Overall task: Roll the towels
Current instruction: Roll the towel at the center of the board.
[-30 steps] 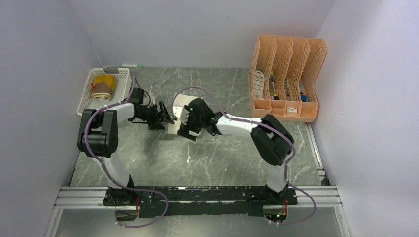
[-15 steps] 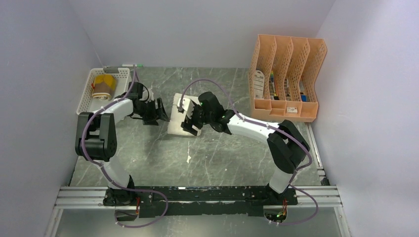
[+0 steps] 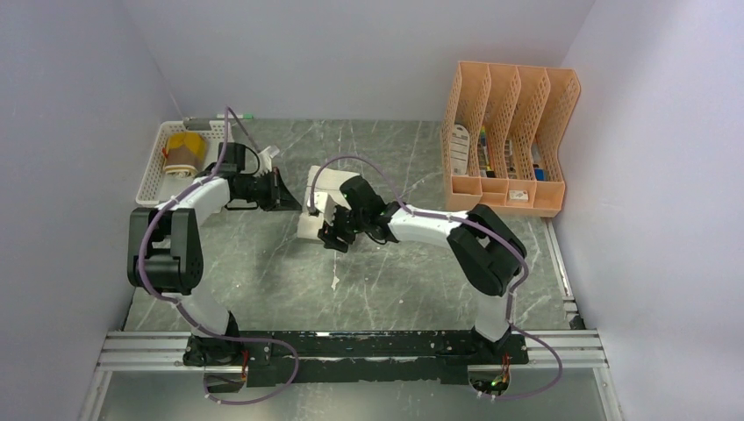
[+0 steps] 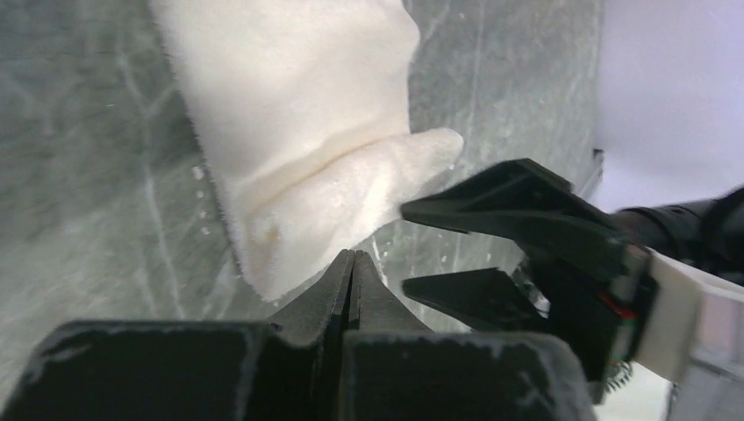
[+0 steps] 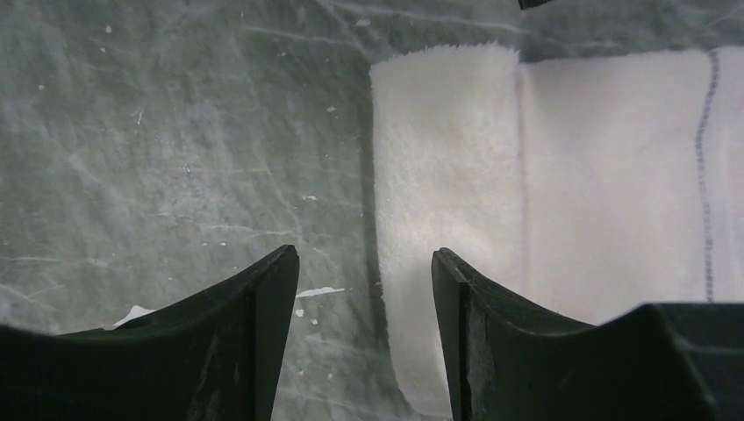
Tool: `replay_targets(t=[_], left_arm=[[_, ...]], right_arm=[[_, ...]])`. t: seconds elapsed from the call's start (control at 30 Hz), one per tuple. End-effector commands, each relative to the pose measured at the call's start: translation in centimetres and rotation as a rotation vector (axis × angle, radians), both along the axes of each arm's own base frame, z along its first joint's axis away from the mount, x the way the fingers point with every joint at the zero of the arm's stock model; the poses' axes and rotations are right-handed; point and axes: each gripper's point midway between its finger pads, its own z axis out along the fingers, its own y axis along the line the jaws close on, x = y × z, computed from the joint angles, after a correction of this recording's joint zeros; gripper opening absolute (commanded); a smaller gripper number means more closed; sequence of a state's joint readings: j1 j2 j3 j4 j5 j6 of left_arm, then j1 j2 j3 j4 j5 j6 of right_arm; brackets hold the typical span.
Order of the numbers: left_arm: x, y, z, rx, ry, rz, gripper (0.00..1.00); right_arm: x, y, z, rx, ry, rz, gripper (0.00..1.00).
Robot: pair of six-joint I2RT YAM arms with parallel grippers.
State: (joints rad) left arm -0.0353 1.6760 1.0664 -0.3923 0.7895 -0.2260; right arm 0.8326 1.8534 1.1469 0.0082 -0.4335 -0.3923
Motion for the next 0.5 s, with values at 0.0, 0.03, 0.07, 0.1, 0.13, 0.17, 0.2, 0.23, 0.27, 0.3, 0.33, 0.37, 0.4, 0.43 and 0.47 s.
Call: replay_targets(t=[0.0, 0.03, 0.07, 0.1, 0.13, 0.17, 0.2, 0.23, 0.27, 0.3, 0.33, 0.37, 0.4, 0.43, 0.47], left_arm=[[-0.7, -2.2, 0.8, -0.183, -0.008, -0.115, 0.07], [-0.7, -2.3, 0.7, -0.2, -0.001, -0.12, 0.07], [-0.7, -2.5, 0.6, -0.214, 0.005, -0.125, 0.07], [-0.8, -2.6, 0.5, -0.224, 0.01, -0.129, 0.07], [-0.8, -2.7, 0.3, -0.228, 0.019, -0.131, 0.07], [-0.7, -2.6, -0.1, -0.221, 0.03, -0.125, 0.07], [-0.7, -2.6, -0.7, -0.215, 0.045, -0.12, 0.07], [-0.7, -2.5, -1.2, -0.211, 0.059, -0.117, 0.07], [-0.7, -2.5, -1.8, -0.204, 0.075, -0.113, 0.07], [-0.6, -2.4, -2.3, -0.197, 0.087, -0.11, 0.07], [-0.6, -2.4, -2.9, -0.191, 0.099, -0.108, 0.07], [-0.6, -2.4, -3.3, -0.186, 0.111, -0.106, 0.07], [-0.5, -2.4, -3.8, -0.179, 0.117, -0.105, 0.07], [-0.4, -2.5, -4.1, -0.174, 0.126, -0.105, 0.07], [-0.4, -2.5, -4.5, -0.171, 0.136, -0.104, 0.07]], right_arm=[[0.5, 1.1, 0.0, 0.015, 0.005, 0.013, 0.58], [0.6, 1.2, -0.2, 0.014, 0.008, 0.015, 0.57], [0.7, 1.3, -0.3, 0.012, 0.009, 0.016, 0.58], [0.8, 1.3, -0.5, 0.007, 0.01, 0.015, 0.58], [0.9, 1.4, -0.7, 0.003, 0.011, 0.014, 0.58], [0.9, 1.5, -0.8, 0.001, 0.012, 0.015, 0.57], [1.0, 1.5, -0.9, 0.0, 0.012, 0.016, 0.58], [1.1, 1.5, -1.0, 0.002, 0.012, 0.013, 0.57], [1.1, 1.6, -1.0, 0.005, 0.009, 0.014, 0.58], [1.2, 1.6, -1.1, 0.003, 0.009, 0.011, 0.59], [1.3, 1.7, -1.0, 0.003, 0.003, 0.009, 0.6], [1.5, 1.6, -1.1, -0.001, -0.005, 0.005, 0.61], [1.7, 1.6, -1.2, -0.007, -0.016, 0.005, 0.62], [1.9, 1.6, -1.3, -0.016, -0.026, 0.002, 0.63], [2.1, 1.5, -1.4, -0.025, -0.033, 0.002, 0.63]])
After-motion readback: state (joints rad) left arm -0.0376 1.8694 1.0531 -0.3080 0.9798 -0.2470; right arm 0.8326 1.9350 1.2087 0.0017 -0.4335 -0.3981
